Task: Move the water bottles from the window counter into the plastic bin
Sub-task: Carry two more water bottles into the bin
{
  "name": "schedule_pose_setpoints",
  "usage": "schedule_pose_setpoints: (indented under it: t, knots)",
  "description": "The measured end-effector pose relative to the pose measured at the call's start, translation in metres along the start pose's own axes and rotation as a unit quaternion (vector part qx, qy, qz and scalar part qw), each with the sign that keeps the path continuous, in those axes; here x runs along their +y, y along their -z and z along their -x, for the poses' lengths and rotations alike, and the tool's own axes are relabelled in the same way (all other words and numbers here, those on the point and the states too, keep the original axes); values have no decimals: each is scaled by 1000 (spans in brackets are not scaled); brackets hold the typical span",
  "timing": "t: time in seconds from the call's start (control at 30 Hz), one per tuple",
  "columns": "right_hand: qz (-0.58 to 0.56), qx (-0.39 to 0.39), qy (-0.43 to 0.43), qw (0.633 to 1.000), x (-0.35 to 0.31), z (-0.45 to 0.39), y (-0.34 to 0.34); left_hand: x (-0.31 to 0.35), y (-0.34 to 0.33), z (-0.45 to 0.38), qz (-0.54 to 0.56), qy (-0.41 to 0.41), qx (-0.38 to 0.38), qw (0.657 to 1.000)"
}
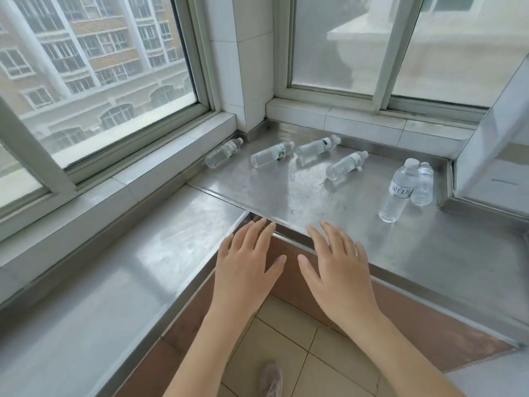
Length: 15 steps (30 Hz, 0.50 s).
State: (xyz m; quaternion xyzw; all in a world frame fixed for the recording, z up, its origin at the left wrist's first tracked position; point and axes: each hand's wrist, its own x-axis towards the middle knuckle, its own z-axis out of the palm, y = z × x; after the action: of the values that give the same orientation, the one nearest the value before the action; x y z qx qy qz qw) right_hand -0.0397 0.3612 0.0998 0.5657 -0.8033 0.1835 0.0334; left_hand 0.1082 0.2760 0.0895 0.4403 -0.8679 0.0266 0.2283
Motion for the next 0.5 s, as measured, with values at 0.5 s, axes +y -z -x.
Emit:
schedule_pose_setpoints:
  t: [0.5]
  knots:
    - [31,-13,-87,996,56,-215,-61,-33,-137,-234,67,-92,-30,993]
